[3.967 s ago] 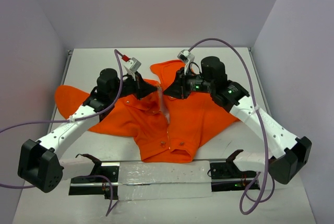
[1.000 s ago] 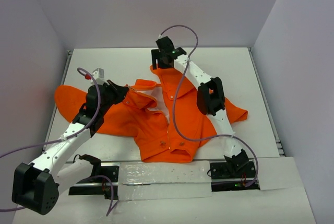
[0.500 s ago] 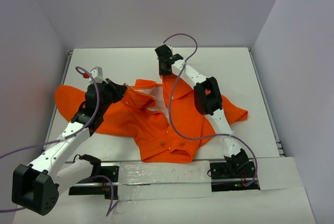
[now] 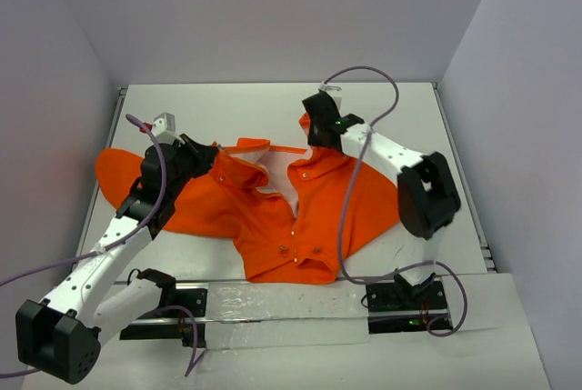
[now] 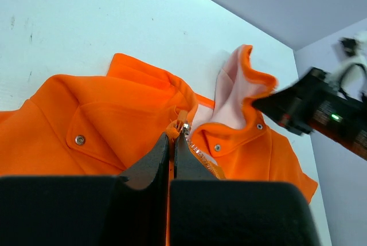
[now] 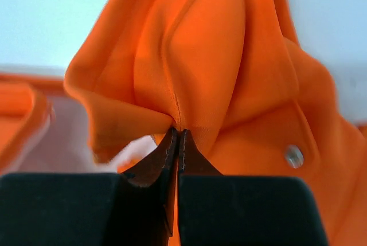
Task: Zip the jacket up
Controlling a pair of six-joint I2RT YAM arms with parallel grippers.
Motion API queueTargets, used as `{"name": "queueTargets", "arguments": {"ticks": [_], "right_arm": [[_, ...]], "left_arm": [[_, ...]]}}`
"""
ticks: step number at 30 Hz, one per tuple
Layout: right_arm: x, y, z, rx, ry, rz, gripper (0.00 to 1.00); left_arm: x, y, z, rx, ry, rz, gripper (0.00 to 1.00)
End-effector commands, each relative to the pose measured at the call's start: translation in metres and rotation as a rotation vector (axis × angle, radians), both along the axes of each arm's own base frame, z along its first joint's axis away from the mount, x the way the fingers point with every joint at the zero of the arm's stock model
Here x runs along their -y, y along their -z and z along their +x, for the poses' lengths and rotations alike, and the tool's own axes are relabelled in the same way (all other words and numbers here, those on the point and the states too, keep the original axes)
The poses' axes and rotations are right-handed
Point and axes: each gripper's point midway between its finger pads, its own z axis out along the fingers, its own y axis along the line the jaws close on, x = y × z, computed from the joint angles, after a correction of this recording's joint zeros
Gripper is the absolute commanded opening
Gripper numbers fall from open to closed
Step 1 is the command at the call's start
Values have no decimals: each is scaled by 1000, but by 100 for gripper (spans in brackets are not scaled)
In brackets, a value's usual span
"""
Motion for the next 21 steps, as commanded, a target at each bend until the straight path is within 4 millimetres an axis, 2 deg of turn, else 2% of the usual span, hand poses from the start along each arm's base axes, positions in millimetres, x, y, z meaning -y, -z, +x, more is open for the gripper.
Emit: {"name": "queueTargets", "arguments": {"ticks": [1, 3, 4, 5, 6, 7, 9, 11, 12, 13, 14, 17, 21], "right_arm": [[26, -53, -32, 123, 30, 57, 0], [36, -56, -47, 126, 32, 47, 0], [46, -73, -58, 157, 42, 52, 0], [53, -80, -65, 172, 53, 48, 0], [70, -96, -79, 206, 90, 37, 0], [78, -98, -87, 203, 106, 25, 0], [100, -133, -105, 281, 155, 40, 0], [121, -153, -120, 317, 205, 30, 0], [130, -167, -126, 341, 228, 32, 0], [141, -188, -139, 386, 252, 49, 0], [149, -199, -150, 402, 261, 54, 0], [170, -228, -175, 437, 285, 44, 0], [187, -252, -202, 440, 281, 23, 0]], "left_arm": [[0, -35, -2, 80, 25, 0, 0], [0, -36, -3, 84, 30, 0, 0], [1, -39, -4, 90, 35, -2, 0], [1, -41, -4, 95, 35, -2, 0], [1, -44, -4, 106, 42, -3, 0], [1, -46, -5, 110, 44, -2, 0], [1, -51, -5, 123, 46, -2, 0], [2, -55, -7, 135, 54, 1, 0], [2, -57, -7, 141, 57, 3, 0], [2, -61, -7, 151, 62, 4, 0], [3, -64, -8, 159, 66, 4, 0], [5, -70, -9, 176, 84, 7, 0], [8, -75, -10, 191, 105, 10, 0]]}}
